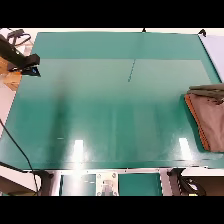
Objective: Fold the shirts.
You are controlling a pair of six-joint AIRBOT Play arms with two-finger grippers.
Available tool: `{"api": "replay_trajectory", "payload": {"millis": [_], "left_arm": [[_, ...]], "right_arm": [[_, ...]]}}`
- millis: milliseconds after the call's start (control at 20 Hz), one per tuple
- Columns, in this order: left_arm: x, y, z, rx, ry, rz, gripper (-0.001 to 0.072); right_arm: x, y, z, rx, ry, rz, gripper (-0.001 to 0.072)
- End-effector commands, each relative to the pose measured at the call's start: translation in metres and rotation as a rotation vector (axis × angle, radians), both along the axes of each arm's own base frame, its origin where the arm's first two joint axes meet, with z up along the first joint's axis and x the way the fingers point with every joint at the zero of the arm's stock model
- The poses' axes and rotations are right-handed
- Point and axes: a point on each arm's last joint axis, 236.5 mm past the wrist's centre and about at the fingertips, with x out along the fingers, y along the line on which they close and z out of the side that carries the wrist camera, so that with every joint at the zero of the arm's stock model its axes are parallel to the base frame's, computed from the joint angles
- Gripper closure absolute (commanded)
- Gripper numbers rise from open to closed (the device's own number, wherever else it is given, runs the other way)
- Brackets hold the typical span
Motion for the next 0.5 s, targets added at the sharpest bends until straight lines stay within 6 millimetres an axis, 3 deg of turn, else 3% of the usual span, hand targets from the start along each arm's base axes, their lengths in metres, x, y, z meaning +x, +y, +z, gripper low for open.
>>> {"api": "replay_trajectory", "payload": {"millis": [0,150,450], "left_arm": [[-0.003,-0.019,0.0,0.001,0.004,-0.063,0.0683],[-0.007,-0.029,0.0,0.0,0.02,-0.089,0.0683],[-0.007,-0.031,0.0,0.0,0.02,-0.096,0.0683]], "right_arm": [[-0.076,-0.011,-0.019,-0.027,0.304,-0.135,0.0697],[-0.114,-0.009,-0.036,-0.037,0.434,-0.221,0.0696],[-0.19,0.025,-0.134,0.125,0.813,-0.213,0.069]]}}
